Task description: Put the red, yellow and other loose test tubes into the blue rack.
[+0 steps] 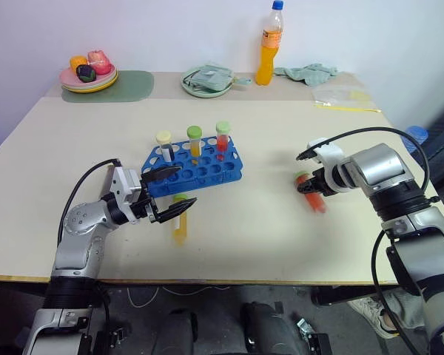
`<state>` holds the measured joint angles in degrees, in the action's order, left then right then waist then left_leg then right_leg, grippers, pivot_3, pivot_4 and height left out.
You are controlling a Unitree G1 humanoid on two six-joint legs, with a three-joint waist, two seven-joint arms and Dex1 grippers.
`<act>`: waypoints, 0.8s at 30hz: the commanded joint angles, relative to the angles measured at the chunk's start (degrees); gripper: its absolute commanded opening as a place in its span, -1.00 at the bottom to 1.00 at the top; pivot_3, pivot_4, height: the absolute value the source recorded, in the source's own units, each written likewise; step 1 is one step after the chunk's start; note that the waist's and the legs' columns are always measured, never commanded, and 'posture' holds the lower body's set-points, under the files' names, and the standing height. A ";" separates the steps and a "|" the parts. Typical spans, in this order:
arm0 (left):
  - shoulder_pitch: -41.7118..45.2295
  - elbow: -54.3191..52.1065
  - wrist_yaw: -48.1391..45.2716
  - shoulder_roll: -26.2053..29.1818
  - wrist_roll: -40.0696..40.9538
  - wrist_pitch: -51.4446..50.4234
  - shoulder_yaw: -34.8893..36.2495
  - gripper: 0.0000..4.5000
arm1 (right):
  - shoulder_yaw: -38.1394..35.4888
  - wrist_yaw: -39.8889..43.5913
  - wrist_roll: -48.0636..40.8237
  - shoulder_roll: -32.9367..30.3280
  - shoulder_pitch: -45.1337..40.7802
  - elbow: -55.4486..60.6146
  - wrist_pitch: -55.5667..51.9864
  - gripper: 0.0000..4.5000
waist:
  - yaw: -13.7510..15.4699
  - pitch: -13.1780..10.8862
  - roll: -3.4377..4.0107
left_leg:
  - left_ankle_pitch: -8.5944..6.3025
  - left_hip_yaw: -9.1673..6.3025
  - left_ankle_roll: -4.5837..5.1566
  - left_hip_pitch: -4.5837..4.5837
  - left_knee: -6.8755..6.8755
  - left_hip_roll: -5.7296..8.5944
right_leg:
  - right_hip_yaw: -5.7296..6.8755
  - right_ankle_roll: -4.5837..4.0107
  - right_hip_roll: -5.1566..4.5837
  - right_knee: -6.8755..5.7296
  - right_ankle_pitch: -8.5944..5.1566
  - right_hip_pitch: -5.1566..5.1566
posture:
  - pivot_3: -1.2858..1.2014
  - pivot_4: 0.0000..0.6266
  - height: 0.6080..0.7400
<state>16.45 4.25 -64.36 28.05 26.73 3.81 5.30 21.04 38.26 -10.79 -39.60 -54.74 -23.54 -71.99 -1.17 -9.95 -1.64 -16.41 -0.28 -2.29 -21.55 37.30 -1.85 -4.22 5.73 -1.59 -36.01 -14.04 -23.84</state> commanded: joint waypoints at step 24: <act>-0.01 -2.00 -0.43 4.69 2.54 -2.59 3.81 1.00 | -26.25 -9.38 -8.67 30.86 15.71 20.65 53.70 -0.64 | -1.08 -0.01 0.00 | 0.00 -0.03 -0.01 0.02 -0.06 -0.03 | 0.00 0.01 0.03 -0.08 0.01 -0.04 | 0.03 -0.52 1.00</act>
<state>15.86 3.95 -64.73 32.10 28.24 1.45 7.88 -3.99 30.14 -20.23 -9.82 -37.41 -0.74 -23.48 -2.24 -9.96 -1.64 -16.40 -0.31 -2.29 -21.53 37.23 -1.88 -4.23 5.74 -1.56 -36.08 -14.03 -23.88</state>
